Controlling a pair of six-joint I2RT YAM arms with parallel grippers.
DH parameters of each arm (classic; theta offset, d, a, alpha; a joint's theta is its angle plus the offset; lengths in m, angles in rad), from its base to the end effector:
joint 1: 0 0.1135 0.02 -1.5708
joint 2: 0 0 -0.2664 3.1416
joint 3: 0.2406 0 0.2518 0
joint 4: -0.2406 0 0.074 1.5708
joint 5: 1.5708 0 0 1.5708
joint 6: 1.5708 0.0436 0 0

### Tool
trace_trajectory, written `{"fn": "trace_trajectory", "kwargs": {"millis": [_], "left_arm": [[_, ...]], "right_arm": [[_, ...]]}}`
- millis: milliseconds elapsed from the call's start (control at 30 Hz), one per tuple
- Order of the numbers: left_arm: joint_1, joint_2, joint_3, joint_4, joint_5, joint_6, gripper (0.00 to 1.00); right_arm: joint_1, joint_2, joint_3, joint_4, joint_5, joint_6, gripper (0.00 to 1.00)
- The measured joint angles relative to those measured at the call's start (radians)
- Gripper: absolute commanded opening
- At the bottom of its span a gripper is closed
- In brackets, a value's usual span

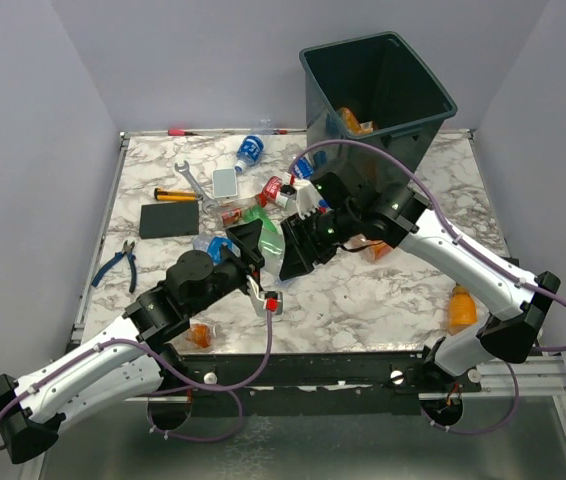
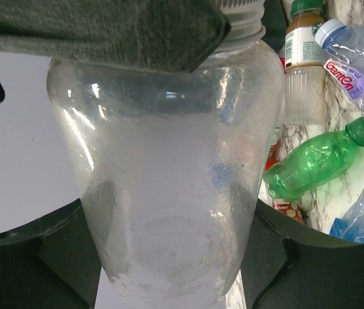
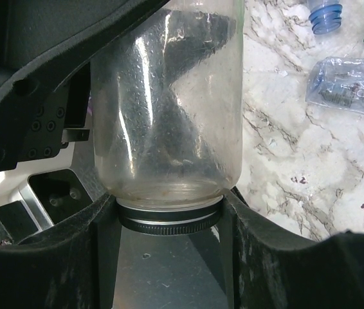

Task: Put the plastic bottles in the bin
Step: Place the plastic bottle in the trash bin.

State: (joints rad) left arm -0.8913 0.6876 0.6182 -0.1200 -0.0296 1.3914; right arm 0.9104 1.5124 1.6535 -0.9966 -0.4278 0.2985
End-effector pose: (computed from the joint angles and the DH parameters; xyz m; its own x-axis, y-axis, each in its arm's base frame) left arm 0.1127 -0.1374 0.3033 0.7260 0.6664 -0.1698 0.2519 -0.0280 0.9674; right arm 0.1775 0.2580 0.3874 -0.7030 -0.4689 -0.5347 -0.7101 0.5034 0.4922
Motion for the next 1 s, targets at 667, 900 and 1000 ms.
{"fn": "trace_trajectory", "kwargs": {"millis": [667, 900, 1000], "left_arm": [[-0.008, 0.0, -0.021, 0.073, -0.017, -0.148, 0.22], [-0.008, 0.028, 0.035, 0.074, 0.044, -0.637, 0.22], [-0.008, 0.067, 0.098, 0.094, 0.138, -0.943, 0.21]], "right_arm": [[0.0, -0.114, 0.177, -0.021, 0.099, 0.012, 1.0], [0.0, -0.512, -0.25, 0.345, 0.309, 0.004, 1.0], [0.0, -0.624, -0.381, 0.51, 0.348, 0.005, 1.0]]}}
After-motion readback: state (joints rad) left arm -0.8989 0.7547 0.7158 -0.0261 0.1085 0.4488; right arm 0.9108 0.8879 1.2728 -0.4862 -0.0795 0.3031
